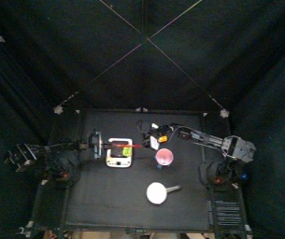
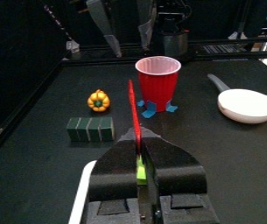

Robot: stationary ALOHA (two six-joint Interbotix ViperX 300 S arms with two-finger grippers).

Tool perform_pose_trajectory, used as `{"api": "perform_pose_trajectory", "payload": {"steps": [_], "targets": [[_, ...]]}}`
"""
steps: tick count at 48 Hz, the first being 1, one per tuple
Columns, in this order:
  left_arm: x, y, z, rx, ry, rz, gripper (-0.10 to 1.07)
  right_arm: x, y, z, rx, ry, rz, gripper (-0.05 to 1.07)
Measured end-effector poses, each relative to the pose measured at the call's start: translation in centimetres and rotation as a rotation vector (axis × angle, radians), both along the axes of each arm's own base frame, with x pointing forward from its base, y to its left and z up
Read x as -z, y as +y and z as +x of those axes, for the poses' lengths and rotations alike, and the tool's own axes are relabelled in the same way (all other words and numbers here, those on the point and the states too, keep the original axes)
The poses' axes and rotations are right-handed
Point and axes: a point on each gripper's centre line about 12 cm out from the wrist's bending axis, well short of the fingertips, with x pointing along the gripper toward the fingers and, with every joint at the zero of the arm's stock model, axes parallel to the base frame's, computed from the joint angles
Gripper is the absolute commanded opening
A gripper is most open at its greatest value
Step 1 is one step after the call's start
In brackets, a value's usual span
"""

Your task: Reorient grip

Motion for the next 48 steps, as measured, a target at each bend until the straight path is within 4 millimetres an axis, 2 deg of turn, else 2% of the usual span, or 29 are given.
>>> {"api": "perform_pose_trajectory", "payload": {"steps": [9, 36, 43, 48], "targets": [[0.0, -0.1, 0.1, 0.004, 0.001, -0.001, 0.30, 1.9, 0.0, -0.4, 0.005, 0.005, -0.048, 0.77], [-0.1, -0.3, 0.3, 0.001, -0.012, -0.013, 0.30, 4.1, 1.3, 0.6, -0.009, 0.022, -0.069, 0.76], [-0.1, -0.3, 0.2, 0.000, -0.012, -0.013, 0.30, 4.7, 1.3, 0.8, -0.010, 0.036, -0.070, 0.72], [-0.1, -0.3, 0.3, 0.003, -0.012, -0.013, 0.30, 5.1, 1.2, 1.0, -0.002, 0.038, -0.074, 0.65]]}}
